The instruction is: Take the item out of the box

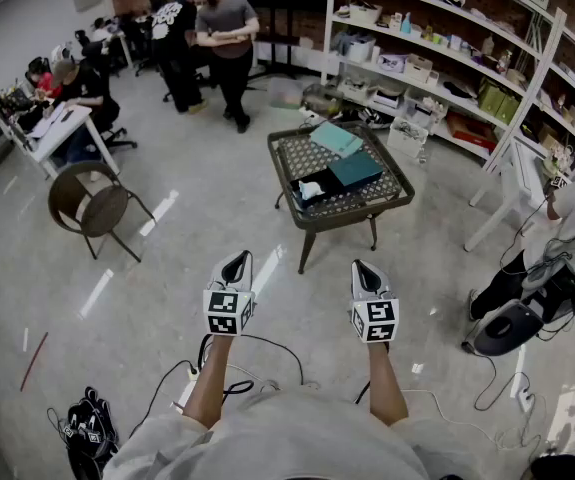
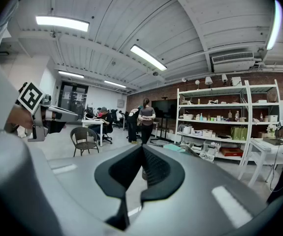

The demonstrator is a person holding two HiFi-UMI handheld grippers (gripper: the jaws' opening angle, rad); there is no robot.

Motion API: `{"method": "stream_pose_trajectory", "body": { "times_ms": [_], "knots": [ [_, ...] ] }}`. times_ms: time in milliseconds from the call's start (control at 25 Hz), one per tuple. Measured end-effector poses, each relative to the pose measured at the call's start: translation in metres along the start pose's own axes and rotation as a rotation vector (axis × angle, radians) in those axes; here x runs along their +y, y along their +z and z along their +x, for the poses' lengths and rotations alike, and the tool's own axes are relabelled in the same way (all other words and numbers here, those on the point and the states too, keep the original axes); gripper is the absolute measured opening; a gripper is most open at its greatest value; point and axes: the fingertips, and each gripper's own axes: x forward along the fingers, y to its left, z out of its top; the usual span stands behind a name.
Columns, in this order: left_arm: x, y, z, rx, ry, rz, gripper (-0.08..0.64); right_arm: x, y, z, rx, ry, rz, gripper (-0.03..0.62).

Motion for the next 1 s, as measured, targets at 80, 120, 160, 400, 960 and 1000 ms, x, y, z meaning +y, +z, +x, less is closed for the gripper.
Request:
{"method": "stream_pose_trajectory", "body": {
  "times_ms": [80,120,160,400,960,1000],
  "knots": [
    [-0.003,-0.003,-0.004,-0.001,-0.002,-0.004,0.003,0.001,-0.002,-0.005,0.002,-0.002,0.001,-0.002],
    [-0.004,-0.003,-0.006,-0.002,-0.003,-0.008,0.003,0.0,-0.002,-0.007,0.002,-0.003,0.001,-0.002],
    [-0.006,-0.003,-0.007,-0.003,-0.004,-0.015,0.003,0.0,-0.002,-0.009,0.003,-0.003,0.0,-0.002],
    [-0.016,-0.005,-0.007,0.001,-0.003,-0.028,0.003,-0.006,-0.005,-0.014,0.001,0.005,-0.001,-0.002],
    [-0.067,-0.022,-0.004,0.046,-0.007,-0.026,0.003,-0.022,-0.01,-0.028,-0.037,0.048,-0.032,0.0],
    [-0.071,-0.024,-0.003,0.049,-0.01,-0.024,0.003,-0.023,-0.012,-0.028,-0.034,0.051,-0.03,0.0]
  ]
}}
